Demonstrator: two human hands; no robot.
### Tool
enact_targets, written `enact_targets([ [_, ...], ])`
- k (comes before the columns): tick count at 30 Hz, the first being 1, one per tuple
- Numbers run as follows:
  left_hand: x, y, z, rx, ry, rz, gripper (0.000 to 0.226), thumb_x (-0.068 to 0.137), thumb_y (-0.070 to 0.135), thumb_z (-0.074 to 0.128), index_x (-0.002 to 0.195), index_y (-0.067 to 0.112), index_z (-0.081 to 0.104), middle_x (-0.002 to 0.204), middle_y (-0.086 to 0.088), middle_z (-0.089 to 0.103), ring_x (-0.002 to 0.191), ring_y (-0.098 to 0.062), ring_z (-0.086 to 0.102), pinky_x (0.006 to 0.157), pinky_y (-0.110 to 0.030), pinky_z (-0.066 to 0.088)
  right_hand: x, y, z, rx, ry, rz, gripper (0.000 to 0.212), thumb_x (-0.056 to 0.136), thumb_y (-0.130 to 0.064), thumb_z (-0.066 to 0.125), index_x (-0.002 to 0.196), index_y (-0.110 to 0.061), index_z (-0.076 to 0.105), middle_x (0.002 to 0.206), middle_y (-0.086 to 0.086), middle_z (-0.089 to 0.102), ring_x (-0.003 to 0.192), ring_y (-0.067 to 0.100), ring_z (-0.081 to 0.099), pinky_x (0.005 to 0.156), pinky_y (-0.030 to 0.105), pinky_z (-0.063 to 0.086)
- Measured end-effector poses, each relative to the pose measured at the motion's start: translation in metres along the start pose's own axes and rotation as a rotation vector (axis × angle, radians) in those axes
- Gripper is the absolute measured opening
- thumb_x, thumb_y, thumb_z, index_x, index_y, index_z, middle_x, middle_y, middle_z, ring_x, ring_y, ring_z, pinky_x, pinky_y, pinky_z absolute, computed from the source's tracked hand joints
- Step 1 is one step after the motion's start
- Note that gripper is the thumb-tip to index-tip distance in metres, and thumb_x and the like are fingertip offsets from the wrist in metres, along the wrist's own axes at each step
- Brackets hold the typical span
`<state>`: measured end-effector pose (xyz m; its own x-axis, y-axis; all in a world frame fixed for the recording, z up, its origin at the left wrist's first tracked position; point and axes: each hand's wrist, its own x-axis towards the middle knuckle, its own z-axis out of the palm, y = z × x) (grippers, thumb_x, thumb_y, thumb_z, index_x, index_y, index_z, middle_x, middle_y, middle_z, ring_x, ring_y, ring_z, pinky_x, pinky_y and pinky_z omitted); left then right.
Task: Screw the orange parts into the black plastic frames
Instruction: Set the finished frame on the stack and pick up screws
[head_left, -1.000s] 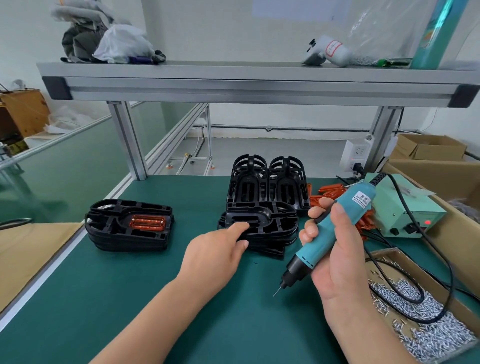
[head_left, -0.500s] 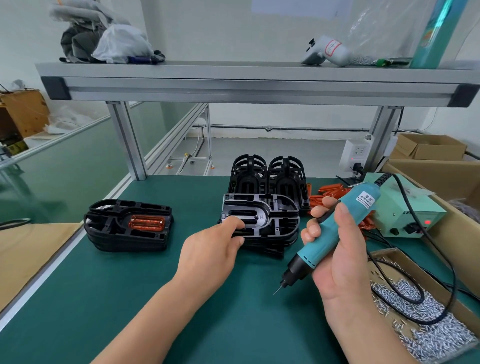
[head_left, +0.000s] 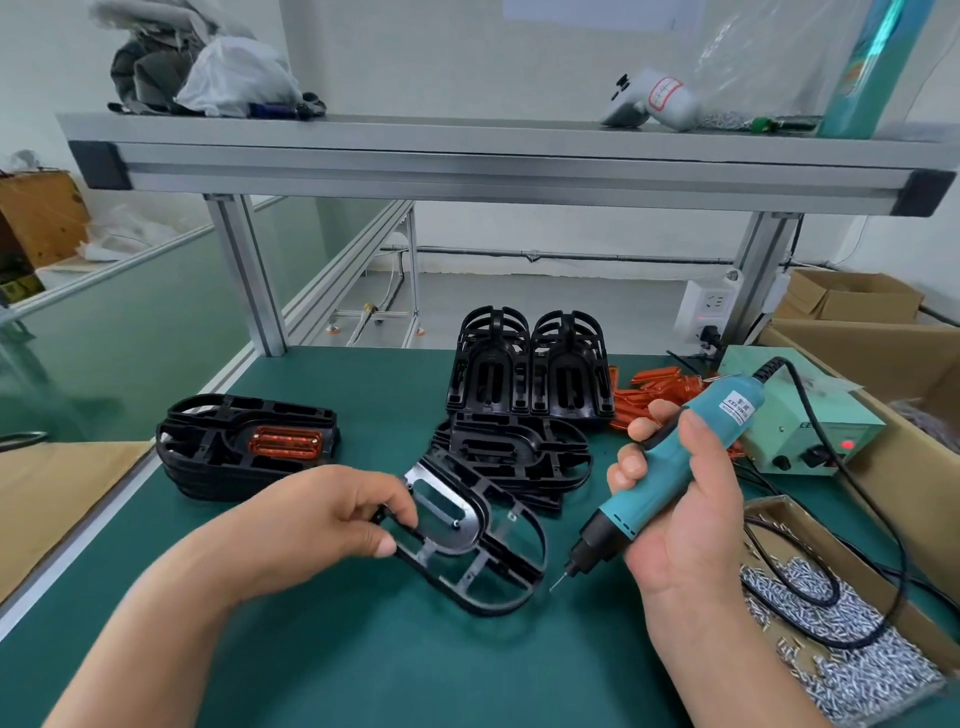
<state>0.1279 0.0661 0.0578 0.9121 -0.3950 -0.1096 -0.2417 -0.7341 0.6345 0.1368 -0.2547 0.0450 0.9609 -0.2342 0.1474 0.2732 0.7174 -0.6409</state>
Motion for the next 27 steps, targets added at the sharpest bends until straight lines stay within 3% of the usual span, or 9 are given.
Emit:
enact_targets([
  [4, -0.002, 0.006, 0.005, -0.054, -0.163, 0.010, 0.024, 0.086, 0.026, 0.082, 0.101, 0.043, 0.074, 0.063, 0.011, 0.037, 0.059, -0.008, 0.037, 0.059, -0.030, 0.029, 0.001, -0.001, 0.000, -0.005, 0.026, 0.004, 0.013, 0.104, -0.026, 0.057, 0.105, -0.015, 0.065, 0.087, 0.003, 0.062, 0.057, 0.014, 0.051, 0.054, 0.022, 0.045],
  [14, -0.005, 0.015, 0.008, 0.002, -0.312, -0.056, 0.028, 0.087, 0.027, 0.080, 0.104, 0.048, 0.075, 0.060, 0.015, 0.042, 0.057, -0.006, 0.040, 0.059, -0.027, 0.031, 0.001, -0.002, 0.002, -0.010, -0.001, 0.019, 0.013, 0.103, -0.024, 0.055, 0.104, -0.015, 0.064, 0.087, 0.003, 0.062, 0.057, 0.014, 0.051, 0.054, 0.022, 0.045],
  [17, -0.006, 0.017, 0.005, -0.011, -0.173, -0.099, 0.019, 0.085, 0.048, 0.081, 0.101, 0.043, 0.072, 0.062, 0.016, 0.048, 0.056, -0.002, 0.043, 0.057, -0.024, 0.034, 0.001, -0.002, 0.002, -0.010, 0.005, 0.021, 0.013, 0.103, -0.024, 0.055, 0.103, -0.015, 0.065, 0.086, 0.003, 0.062, 0.057, 0.014, 0.051, 0.054, 0.022, 0.045],
  [20, -0.006, 0.017, 0.003, 0.236, 0.024, -0.285, 0.053, 0.079, 0.080, 0.065, 0.082, 0.027, 0.063, 0.068, 0.009, 0.059, 0.060, -0.006, 0.052, 0.059, -0.027, 0.042, 0.001, -0.001, 0.002, -0.004, 0.008, 0.022, 0.013, 0.104, -0.024, 0.055, 0.104, -0.015, 0.065, 0.087, 0.004, 0.062, 0.057, 0.014, 0.051, 0.054, 0.023, 0.046],
  [23, -0.006, 0.022, 0.011, 0.516, 0.072, -0.427, 0.084, 0.074, 0.099, 0.038, 0.068, 0.015, 0.045, 0.060, 0.002, 0.048, 0.055, -0.016, 0.047, 0.055, -0.030, 0.036, 0.002, -0.001, 0.002, -0.003, 0.008, 0.021, 0.013, 0.104, -0.024, 0.055, 0.104, -0.015, 0.064, 0.087, 0.004, 0.062, 0.057, 0.014, 0.052, 0.054, 0.023, 0.046],
  [27, -0.002, 0.037, 0.027, 0.653, 0.069, -0.435, 0.091, 0.071, 0.103, 0.023, 0.064, 0.014, 0.037, 0.054, -0.001, 0.044, 0.050, -0.018, 0.044, 0.051, -0.030, 0.035, 0.003, -0.001, 0.003, -0.007, -0.001, 0.018, 0.014, 0.102, -0.025, 0.055, 0.104, -0.014, 0.064, 0.087, 0.004, 0.062, 0.057, 0.014, 0.052, 0.054, 0.022, 0.046],
])
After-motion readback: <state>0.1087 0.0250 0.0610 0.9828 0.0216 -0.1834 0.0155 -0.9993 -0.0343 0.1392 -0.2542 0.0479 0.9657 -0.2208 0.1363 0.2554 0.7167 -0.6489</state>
